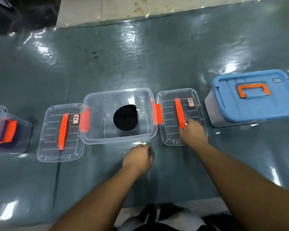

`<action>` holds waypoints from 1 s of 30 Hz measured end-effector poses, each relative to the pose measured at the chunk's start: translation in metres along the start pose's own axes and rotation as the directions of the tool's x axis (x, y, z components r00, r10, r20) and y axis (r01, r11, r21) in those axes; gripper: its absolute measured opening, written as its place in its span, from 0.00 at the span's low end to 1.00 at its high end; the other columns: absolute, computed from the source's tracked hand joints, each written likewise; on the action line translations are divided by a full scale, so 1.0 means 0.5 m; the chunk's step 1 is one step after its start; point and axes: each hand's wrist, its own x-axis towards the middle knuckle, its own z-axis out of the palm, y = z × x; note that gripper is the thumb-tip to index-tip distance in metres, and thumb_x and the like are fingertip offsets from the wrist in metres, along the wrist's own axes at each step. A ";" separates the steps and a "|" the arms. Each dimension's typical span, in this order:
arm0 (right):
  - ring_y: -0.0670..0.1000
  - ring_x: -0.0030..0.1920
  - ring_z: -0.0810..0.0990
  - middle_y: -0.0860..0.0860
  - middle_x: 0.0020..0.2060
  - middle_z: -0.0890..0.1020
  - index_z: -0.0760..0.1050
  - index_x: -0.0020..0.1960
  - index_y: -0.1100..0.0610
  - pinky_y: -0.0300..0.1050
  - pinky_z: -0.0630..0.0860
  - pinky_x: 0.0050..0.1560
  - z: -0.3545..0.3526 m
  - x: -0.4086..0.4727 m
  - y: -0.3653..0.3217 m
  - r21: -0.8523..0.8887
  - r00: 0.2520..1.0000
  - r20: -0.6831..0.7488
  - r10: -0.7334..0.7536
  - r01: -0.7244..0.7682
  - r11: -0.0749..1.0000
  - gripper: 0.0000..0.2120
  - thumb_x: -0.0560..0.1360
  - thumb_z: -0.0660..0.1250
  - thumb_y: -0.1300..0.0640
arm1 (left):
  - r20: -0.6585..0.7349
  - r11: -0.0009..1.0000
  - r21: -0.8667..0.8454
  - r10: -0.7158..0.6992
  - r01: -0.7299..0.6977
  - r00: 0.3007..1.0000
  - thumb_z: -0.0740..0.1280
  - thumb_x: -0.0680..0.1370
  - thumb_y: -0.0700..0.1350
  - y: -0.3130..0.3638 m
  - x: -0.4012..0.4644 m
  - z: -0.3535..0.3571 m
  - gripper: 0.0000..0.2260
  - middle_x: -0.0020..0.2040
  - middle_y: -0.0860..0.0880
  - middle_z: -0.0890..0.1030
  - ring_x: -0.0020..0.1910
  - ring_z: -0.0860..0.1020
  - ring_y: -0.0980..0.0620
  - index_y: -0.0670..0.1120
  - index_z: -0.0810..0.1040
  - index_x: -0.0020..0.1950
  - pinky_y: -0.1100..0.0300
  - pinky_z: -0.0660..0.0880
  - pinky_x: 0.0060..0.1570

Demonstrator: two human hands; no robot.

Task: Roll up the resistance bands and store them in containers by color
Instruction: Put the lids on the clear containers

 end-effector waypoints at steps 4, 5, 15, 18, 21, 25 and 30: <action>0.68 0.62 0.78 0.67 0.61 0.78 0.73 0.64 0.67 0.57 0.75 0.63 0.008 0.061 -0.012 -0.004 1.000 0.012 -0.016 0.016 1.000 0.20 0.80 0.66 0.53 | 0.010 1.000 0.006 -0.005 0.005 1.000 0.63 0.81 0.53 0.018 0.021 0.014 0.14 0.64 0.45 0.78 0.63 0.77 0.41 0.49 0.76 0.63 0.49 0.76 0.61; 0.68 0.63 0.77 0.67 0.62 0.78 0.72 0.64 0.68 0.57 0.75 0.63 0.011 0.072 -0.016 0.002 1.000 0.016 -0.011 0.011 1.000 0.20 0.80 0.67 0.53 | 0.014 1.000 0.003 -0.008 0.008 1.000 0.63 0.80 0.53 0.021 0.024 0.018 0.14 0.64 0.45 0.78 0.63 0.77 0.41 0.49 0.76 0.62 0.49 0.77 0.60; 0.67 0.57 0.82 0.65 0.56 0.82 0.77 0.57 0.67 0.54 0.80 0.55 0.027 0.133 -0.029 -0.083 0.999 -0.034 0.006 -0.009 0.997 0.13 0.78 0.71 0.59 | -0.014 1.000 0.004 -0.009 0.009 1.000 0.62 0.80 0.53 0.031 0.031 0.040 0.14 0.62 0.47 0.78 0.60 0.78 0.42 0.50 0.74 0.63 0.49 0.77 0.57; 0.66 0.53 0.84 0.65 0.51 0.84 0.78 0.51 0.66 0.52 0.79 0.50 0.019 0.124 -0.024 -0.058 1.000 -0.026 -0.006 0.004 0.998 0.11 0.75 0.73 0.59 | -0.022 1.000 -0.002 -0.003 0.003 1.000 0.61 0.80 0.53 0.033 0.022 0.031 0.14 0.61 0.46 0.78 0.61 0.78 0.42 0.50 0.74 0.63 0.49 0.78 0.56; 0.65 0.49 0.84 0.65 0.47 0.84 0.75 0.43 0.61 0.49 0.75 0.45 0.013 0.097 -0.007 -0.028 1.000 -0.021 -0.018 0.018 0.999 0.10 0.73 0.74 0.57 | -0.036 1.000 0.004 0.019 -0.018 0.999 0.61 0.81 0.51 0.034 0.005 0.022 0.13 0.62 0.45 0.79 0.60 0.78 0.42 0.50 0.75 0.63 0.50 0.77 0.57; 0.63 0.42 0.82 0.63 0.42 0.84 0.74 0.40 0.60 0.46 0.71 0.40 -0.001 0.057 0.020 0.056 1.000 -0.021 0.018 -0.016 0.998 0.11 0.71 0.73 0.54 | -0.062 0.999 0.005 0.046 -0.045 0.997 0.61 0.82 0.51 0.036 -0.027 0.015 0.13 0.63 0.45 0.79 0.61 0.78 0.41 0.50 0.75 0.64 0.50 0.78 0.58; 0.55 0.31 0.82 0.56 0.31 0.83 0.80 0.36 0.61 0.41 0.73 0.30 -0.038 0.005 0.039 0.254 0.996 0.001 0.086 -0.084 0.964 0.12 0.71 0.71 0.52 | -0.092 0.997 0.041 0.065 -0.061 0.994 0.61 0.81 0.50 0.046 -0.063 -0.007 0.14 0.64 0.46 0.80 0.62 0.79 0.42 0.50 0.77 0.64 0.52 0.77 0.59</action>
